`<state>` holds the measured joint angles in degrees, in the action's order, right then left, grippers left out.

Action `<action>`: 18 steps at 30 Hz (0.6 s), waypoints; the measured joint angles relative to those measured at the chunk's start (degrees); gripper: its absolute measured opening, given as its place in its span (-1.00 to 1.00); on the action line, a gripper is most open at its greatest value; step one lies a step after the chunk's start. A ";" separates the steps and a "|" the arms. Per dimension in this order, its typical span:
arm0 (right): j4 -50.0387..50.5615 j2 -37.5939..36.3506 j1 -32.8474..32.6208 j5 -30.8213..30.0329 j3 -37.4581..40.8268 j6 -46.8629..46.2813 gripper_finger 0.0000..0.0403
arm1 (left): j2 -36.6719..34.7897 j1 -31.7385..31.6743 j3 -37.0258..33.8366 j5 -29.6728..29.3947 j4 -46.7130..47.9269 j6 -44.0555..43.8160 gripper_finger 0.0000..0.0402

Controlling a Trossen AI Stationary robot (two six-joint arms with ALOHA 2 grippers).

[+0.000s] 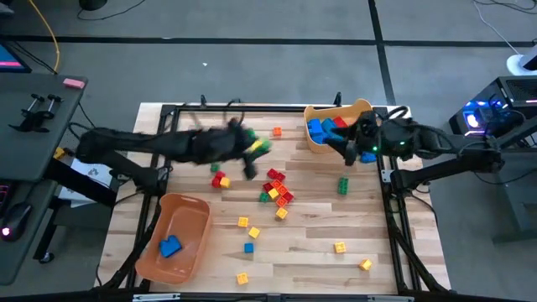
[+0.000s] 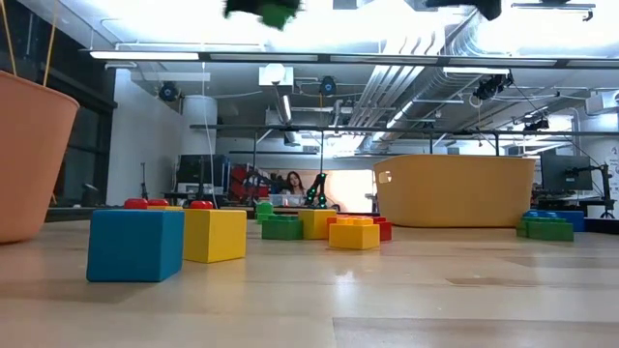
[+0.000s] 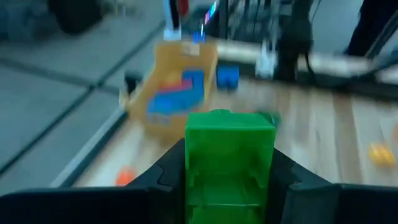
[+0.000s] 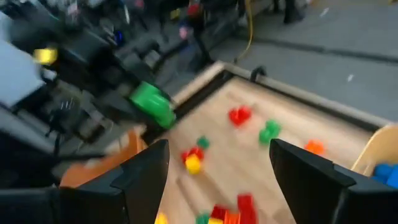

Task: Sort blocks by size
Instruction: Remove the green game piece from the orange bin and put it into the yellow bin

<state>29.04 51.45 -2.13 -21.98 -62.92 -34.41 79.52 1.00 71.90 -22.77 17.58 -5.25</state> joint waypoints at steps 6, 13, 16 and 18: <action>-1.49 -2.66 0.00 -9.21 0.00 1.43 0.37 | 13.23 -11.85 -0.02 13.09 -31.20 -1.24 -0.49; -1.51 -3.12 0.00 -12.51 0.00 1.14 0.37 | 28.45 -19.21 3.65 18.90 -47.10 -16.00 -0.49; -1.56 -2.83 0.00 -13.25 0.00 0.84 0.37 | 34.45 -20.21 8.32 20.03 -46.75 -19.30 -0.49; -1.51 -2.63 0.00 -14.02 0.00 0.78 0.37 | 38.08 -20.49 12.22 20.96 -44.19 -21.11 -0.49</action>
<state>27.53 48.82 -2.13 -36.00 -62.92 -33.63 117.60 -19.49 84.12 -1.81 -26.61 -26.36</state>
